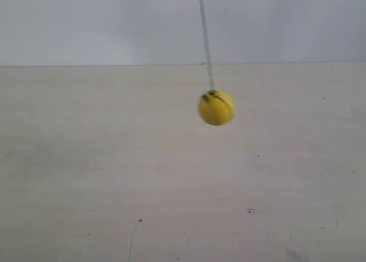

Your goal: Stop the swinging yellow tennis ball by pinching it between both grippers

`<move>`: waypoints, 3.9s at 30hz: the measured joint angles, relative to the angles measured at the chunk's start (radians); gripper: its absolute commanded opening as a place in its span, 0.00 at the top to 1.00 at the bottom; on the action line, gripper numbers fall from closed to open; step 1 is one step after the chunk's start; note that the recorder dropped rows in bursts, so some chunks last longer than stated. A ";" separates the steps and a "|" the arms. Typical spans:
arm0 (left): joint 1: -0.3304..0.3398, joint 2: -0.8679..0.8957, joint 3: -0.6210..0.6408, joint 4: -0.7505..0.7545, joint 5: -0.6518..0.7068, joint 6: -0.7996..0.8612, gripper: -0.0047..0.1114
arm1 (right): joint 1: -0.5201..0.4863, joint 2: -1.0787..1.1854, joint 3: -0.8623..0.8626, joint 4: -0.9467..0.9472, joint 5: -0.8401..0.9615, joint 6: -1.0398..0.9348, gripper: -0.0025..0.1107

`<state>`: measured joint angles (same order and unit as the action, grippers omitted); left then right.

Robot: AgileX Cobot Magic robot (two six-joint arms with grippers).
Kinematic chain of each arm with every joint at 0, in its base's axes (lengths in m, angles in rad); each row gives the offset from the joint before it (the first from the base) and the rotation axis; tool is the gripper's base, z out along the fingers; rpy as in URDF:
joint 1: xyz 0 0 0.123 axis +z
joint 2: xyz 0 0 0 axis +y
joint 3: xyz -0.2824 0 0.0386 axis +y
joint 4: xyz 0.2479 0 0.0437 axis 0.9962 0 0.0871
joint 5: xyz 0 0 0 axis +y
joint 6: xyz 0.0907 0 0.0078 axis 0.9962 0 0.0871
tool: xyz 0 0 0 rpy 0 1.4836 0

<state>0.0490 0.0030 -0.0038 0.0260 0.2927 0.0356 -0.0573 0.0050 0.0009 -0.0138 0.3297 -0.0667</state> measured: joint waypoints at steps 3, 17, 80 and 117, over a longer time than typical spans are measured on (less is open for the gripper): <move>0.000 0.000 0.000 0.008 -0.048 0.036 0.92 | 0.000 0.000 0.000 0.000 -0.054 0.000 0.98; 0.000 0.000 0.000 0.023 -0.718 -0.558 0.92 | 0.000 0.000 0.000 -0.003 -0.772 0.449 0.98; -0.172 1.714 -0.380 0.806 -1.482 -0.260 0.92 | 0.400 1.555 -0.505 -0.902 -1.121 0.596 0.98; -0.172 1.774 -0.406 0.734 -1.449 -0.180 0.92 | 0.406 1.587 -0.508 -0.835 -1.087 0.513 0.98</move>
<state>-0.1234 1.7771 -0.4094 0.7600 -1.1559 -0.1441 0.3488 1.5920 -0.5071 -0.8484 -0.7574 0.4467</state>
